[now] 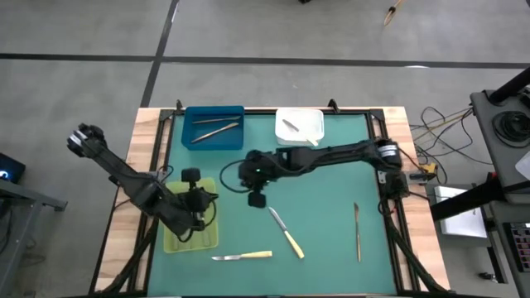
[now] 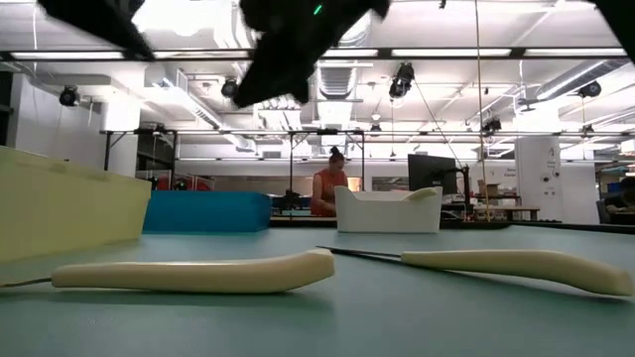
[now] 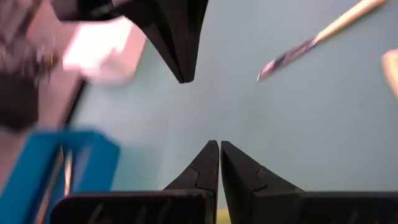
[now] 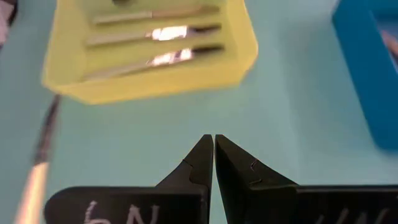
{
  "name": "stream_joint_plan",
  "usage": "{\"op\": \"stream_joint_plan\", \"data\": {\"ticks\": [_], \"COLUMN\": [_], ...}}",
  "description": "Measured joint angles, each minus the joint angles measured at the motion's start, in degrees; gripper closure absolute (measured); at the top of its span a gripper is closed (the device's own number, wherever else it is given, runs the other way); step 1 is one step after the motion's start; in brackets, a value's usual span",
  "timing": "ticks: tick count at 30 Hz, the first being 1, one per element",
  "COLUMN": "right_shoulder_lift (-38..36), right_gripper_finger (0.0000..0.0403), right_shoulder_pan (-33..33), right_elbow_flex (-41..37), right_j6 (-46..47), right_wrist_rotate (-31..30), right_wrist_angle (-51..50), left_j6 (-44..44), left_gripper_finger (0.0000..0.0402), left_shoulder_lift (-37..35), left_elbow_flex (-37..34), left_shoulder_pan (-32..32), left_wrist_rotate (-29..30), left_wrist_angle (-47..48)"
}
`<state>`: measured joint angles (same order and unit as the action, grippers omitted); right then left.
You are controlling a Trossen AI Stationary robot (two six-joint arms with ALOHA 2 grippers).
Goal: Sort silverware by color (type)
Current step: Put the right yellow knife into the white bin
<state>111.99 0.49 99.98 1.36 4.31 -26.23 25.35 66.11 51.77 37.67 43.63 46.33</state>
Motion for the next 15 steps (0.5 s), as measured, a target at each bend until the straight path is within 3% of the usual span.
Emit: {"op": "stream_joint_plan", "data": {"ticks": [7,15], "right_shoulder_lift": [-8.6,-12.0], "right_gripper_finger": [0.0394,0.0394], "right_shoulder_pan": [2.91,10.54], "right_elbow_flex": [0.02,0.01], "right_j6": [15.2,33.6], "right_wrist_rotate": [0.01,0.05], "right_wrist_angle": [-19.12,-34.78], "left_j6": [-25.82,-49.32], "left_gripper_finger": [0.0402,0.0402], "left_shoulder_lift": [-5.69,-11.7], "left_elbow_flex": [1.29,-3.91], "left_shoulder_pan": [-0.29,-5.51], "left_wrist_rotate": [-2.58,-18.23], "left_wrist_angle": [-15.64,-29.87]}}
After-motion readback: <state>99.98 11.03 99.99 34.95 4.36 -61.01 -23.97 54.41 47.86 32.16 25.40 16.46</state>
